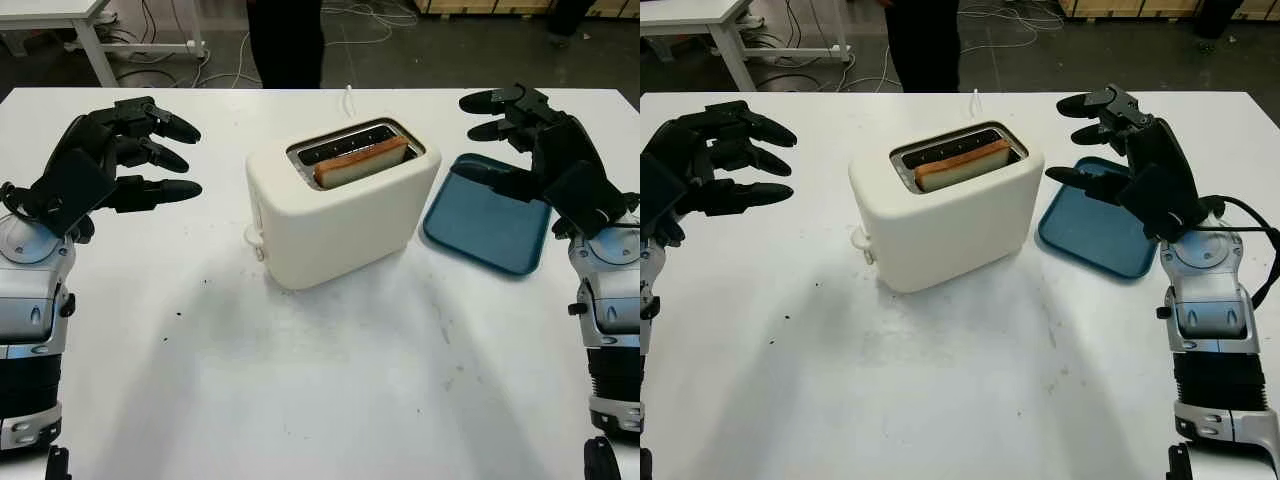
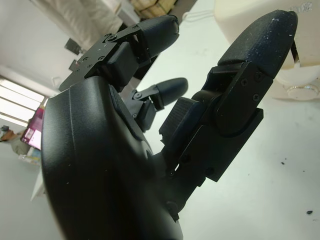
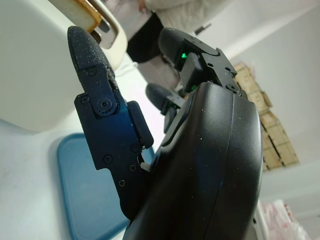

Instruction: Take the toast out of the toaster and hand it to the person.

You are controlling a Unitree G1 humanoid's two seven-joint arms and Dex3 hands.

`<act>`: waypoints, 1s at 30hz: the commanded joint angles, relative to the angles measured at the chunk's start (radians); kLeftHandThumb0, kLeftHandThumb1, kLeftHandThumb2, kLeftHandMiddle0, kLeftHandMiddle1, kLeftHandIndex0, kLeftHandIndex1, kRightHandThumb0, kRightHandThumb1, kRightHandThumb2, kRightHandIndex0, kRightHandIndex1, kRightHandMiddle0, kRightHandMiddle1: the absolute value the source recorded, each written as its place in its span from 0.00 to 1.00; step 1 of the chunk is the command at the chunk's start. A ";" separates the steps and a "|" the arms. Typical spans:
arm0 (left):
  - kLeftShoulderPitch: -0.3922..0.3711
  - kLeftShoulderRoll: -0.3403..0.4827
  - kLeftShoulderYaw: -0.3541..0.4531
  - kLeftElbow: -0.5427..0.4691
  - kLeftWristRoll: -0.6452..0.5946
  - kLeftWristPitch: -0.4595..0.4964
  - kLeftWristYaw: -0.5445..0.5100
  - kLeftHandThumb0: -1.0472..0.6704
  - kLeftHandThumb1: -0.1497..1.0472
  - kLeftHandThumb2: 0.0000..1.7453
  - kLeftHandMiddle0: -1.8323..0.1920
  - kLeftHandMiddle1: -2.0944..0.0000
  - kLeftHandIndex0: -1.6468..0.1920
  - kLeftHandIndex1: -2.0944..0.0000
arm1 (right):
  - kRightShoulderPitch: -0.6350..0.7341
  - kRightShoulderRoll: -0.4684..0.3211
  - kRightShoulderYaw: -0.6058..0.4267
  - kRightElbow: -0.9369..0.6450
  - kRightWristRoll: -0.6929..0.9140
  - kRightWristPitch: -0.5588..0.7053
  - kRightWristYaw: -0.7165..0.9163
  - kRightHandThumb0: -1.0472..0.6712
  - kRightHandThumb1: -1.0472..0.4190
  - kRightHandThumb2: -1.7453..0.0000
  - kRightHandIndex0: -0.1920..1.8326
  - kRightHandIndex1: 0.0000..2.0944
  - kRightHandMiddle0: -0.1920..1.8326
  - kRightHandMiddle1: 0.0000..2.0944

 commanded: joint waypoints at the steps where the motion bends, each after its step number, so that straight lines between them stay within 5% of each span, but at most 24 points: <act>1: 0.005 0.000 0.003 0.005 0.001 -0.017 -0.003 0.00 0.65 0.00 0.61 0.49 0.57 0.55 | 0.010 0.004 -0.006 -0.008 0.002 -0.003 -0.007 0.24 0.18 1.00 0.14 0.55 0.19 0.38; 30: 0.010 -0.001 0.007 -0.001 -0.003 -0.008 0.000 0.00 0.64 0.00 0.62 0.48 0.58 0.55 | 0.003 0.005 -0.002 -0.007 -0.003 -0.004 -0.009 0.25 0.18 1.00 0.15 0.55 0.19 0.38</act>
